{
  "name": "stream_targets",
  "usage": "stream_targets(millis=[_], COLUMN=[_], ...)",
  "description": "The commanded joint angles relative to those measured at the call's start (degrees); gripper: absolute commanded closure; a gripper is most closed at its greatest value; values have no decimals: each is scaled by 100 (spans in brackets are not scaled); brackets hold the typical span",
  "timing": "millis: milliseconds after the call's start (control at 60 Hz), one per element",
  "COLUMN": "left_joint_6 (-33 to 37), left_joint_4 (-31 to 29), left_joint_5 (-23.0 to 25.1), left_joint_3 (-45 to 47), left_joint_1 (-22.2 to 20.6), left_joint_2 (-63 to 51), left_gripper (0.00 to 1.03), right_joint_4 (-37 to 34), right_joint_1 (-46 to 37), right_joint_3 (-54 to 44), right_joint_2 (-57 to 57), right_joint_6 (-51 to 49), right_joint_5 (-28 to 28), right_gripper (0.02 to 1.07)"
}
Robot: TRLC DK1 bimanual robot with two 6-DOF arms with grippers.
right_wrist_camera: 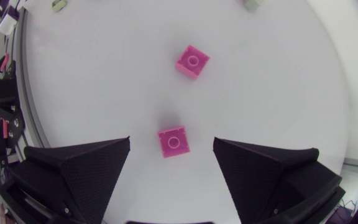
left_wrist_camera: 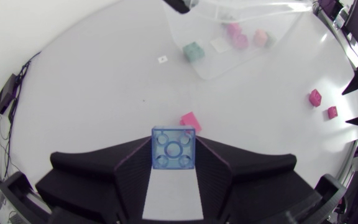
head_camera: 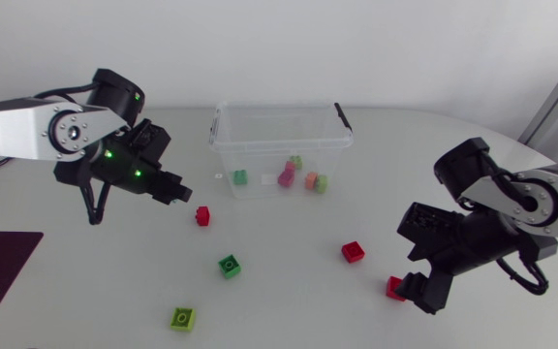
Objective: Pick up the duplo bricks and place them in the container
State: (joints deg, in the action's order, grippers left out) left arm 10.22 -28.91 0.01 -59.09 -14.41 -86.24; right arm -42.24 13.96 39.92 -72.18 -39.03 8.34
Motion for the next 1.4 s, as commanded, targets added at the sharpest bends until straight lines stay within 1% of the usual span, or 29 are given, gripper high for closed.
stream_targets(millis=[0,17,133,250,350,450,517,600,617,633,650,667,700,717,733,767,783,817,850,933,1033,1150,1200,1217,1267,1300,1317,1333,1383], left_joint_6=[156,156,112,-2,-160,-275,-424,-494,-494,-512,-521,-530,-582,-609,-626,-635,-661,-670,-688,-741,-793,-855,-872,-881,-881,-864,-846,-837,-749], left_joint_4=[-71,-71,-71,-27,175,377,632,790,799,869,887,913,992,1027,1045,1054,1115,1186,1203,1256,1405,1528,1537,1546,1563,1599,1616,1616,1607], left_joint_5=[166,315,597,720,904,1036,1141,1150,1150,1150,1150,1150,1150,1150,1150,1150,1141,1141,1141,1141,1141,1115,1071,1027,992,992,983,983,966], left_joint_3=[-76,-138,-340,-498,-621,-674,-753,-815,-823,-850,-859,-876,-946,-990,-1043,-1087,-1184,-1280,-1439,-1685,-1975,-2405,-2608,-2687,-2775,-2827,-2836,-2845,-2819], left_joint_1=[-44,-35,-18,-35,-79,-132,-220,-352,-360,-448,-466,-483,-554,-589,-615,-633,-685,-721,-765,-791,-800,-738,-703,-694,-668,-650,-650,-650,-642], left_joint_2=[283,388,555,590,608,608,599,520,520,467,441,423,327,274,221,160,37,-130,-332,-658,-1062,-1580,-1783,-1862,-1941,-2002,-2020,-2029,-2011], left_gripper=[72,72,72,72,72,72,72,72,72,72,72,72,72,72,72,72,72,72,72,71,70,68,63,58,50,40,32,28,21], right_joint_4=[-92,-92,5,155,234,392,550,629,629,655,673,691,691,691,699,699,682,655,594,497,339,-21,-188,-276,-443,-540,-575,-601,-645], right_joint_1=[151,204,345,345,310,301,248,195,195,204,195,204,204,195,195,195,178,151,99,11,-60,-7,99,160,283,380,433,459,591], right_joint_3=[60,51,7,16,24,-2,-28,-46,-55,-72,-90,-99,-116,-125,-125,-125,-125,-107,-81,-63,-11,156,262,341,490,613,692,763,991], right_joint_2=[-226,-305,-604,-841,-1052,-1228,-1369,-1509,-1518,-1536,-1536,-1536,-1536,-1536,-1544,-1553,-1580,-1606,-1641,-1544,-1254,-850,-683,-622,-507,-446,-402,-384,-332], right_joint_6=[-334,-351,-430,-536,-615,-615,-624,-624,-624,-624,-624,-633,-641,-641,-641,-641,-641,-606,-580,-545,-545,-457,-378,-325,-211,-105,-53,-17,123], right_joint_5=[-25,-87,-324,-473,-500,-561,-597,-640,-640,-640,-640,-649,-640,-640,-640,-632,-605,-579,-579,-570,-570,-570,-570,-570,-570,-570,-570,-570,-570], right_gripper=[10,10,10,10,11,17,22,23,25,31,34,39,50,59,64,66,73,81,83,86,86,86,86,86,86,86,86,86,85])
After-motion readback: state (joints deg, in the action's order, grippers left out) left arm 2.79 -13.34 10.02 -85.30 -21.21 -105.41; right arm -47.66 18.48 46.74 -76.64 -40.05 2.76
